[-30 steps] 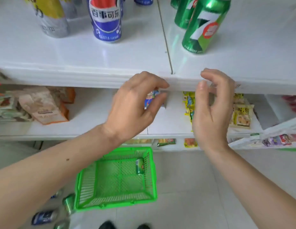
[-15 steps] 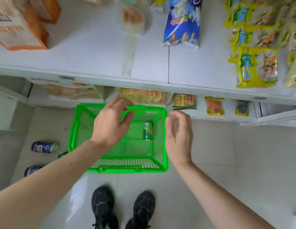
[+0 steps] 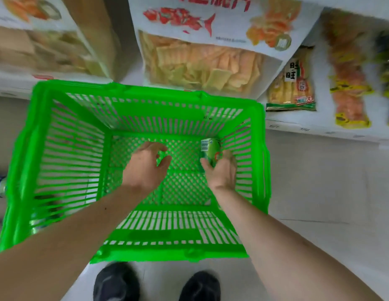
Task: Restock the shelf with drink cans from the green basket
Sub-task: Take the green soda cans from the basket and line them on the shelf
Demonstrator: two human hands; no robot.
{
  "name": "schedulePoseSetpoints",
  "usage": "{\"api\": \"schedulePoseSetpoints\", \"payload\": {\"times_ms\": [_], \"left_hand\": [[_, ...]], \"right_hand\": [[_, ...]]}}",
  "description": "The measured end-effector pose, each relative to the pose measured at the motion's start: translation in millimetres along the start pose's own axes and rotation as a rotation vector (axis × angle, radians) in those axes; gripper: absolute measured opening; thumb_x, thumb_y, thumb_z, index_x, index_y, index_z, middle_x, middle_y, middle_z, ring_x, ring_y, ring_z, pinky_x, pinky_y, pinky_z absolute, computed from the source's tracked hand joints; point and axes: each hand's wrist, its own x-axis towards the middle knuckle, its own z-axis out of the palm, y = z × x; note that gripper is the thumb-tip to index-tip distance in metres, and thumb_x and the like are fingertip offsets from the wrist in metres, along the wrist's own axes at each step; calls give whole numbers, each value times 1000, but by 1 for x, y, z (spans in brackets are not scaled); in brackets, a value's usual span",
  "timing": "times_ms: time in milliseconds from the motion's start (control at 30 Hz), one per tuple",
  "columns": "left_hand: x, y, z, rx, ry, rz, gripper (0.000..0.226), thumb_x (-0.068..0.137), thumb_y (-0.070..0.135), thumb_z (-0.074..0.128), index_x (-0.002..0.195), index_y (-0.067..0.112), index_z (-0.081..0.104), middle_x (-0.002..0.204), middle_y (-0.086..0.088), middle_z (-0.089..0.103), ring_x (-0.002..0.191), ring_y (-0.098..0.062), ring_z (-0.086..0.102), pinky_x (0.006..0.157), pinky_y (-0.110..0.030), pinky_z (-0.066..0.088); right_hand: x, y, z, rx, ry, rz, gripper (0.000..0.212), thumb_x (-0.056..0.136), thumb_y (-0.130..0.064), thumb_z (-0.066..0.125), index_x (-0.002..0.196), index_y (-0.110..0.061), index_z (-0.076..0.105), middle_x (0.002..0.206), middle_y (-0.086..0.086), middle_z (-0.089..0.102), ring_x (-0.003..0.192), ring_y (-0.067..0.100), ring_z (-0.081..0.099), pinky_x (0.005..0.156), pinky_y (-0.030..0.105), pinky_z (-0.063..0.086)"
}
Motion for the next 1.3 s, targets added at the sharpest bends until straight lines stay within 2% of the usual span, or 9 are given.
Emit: {"api": "schedulePoseSetpoints", "payload": {"times_ms": [167,333,500,733,933,1067,1133,1233,1300], "left_hand": [[19,-32,35,4,-45,-70,27,86,28,66,109,15,66,112,-9,64,95,-25,65,84,-32,50],[25,-50,46,10,-54,-62,29,86,29,65,111,14,67,114,-12,64,101,-28,64,88,-33,50],[25,-53,44,2,-57,-86,29,87,30,64,110,13,67,114,-12,64,99,-28,64,88,-34,50],[15,-32,18,-7,-70,-83,27,87,31,64,109,17,67,113,-9,64,100,-26,64,85,-32,50],[-7,23,-38,-17,-73,-66,27,87,30,64,109,16,66,114,-7,65,94,-21,66,81,-26,45],[-24,77,-95,-70,-85,-53,28,87,30,65,111,17,65,114,-8,66,94,-20,68,79,-27,48],[-31,107,-128,-120,-111,-31,34,86,31,66,117,17,64,119,-7,64,97,-19,67,79,-24,48],[-44,157,-183,-224,-224,63,49,85,33,67,130,18,55,129,-2,59,107,-15,62,88,-21,45],[-55,192,-222,-357,-360,94,55,82,28,72,132,19,51,131,2,57,115,-12,57,95,-23,46]], "right_hand": [[26,6,49,-152,16,18,75,85,-42,70,136,2,37,139,21,44,130,36,40,107,40,33],[29,5,74,-286,55,68,106,80,-49,74,150,4,15,146,25,30,134,37,30,112,41,30],[29,9,86,-57,28,200,95,84,-44,72,150,-16,10,134,22,40,111,37,55,80,40,49],[16,10,62,225,47,314,71,73,-42,82,121,-9,41,113,17,62,94,34,65,81,43,56],[-39,-24,-13,281,21,154,62,65,-33,87,115,-13,57,107,9,68,95,24,64,75,23,42],[-86,-53,-87,278,19,-72,69,59,-33,89,119,-18,60,111,1,68,101,22,63,88,30,49],[-107,-68,-133,316,-11,-204,67,60,-28,90,120,-17,61,111,-4,66,99,14,62,90,30,49],[-138,-96,-212,426,-101,-326,65,62,-21,91,120,-24,63,110,-9,63,98,-4,58,90,20,48],[-155,-114,-267,431,-174,-395,64,60,-30,88,118,-38,62,115,-12,61,107,-1,59,94,28,51]]}}
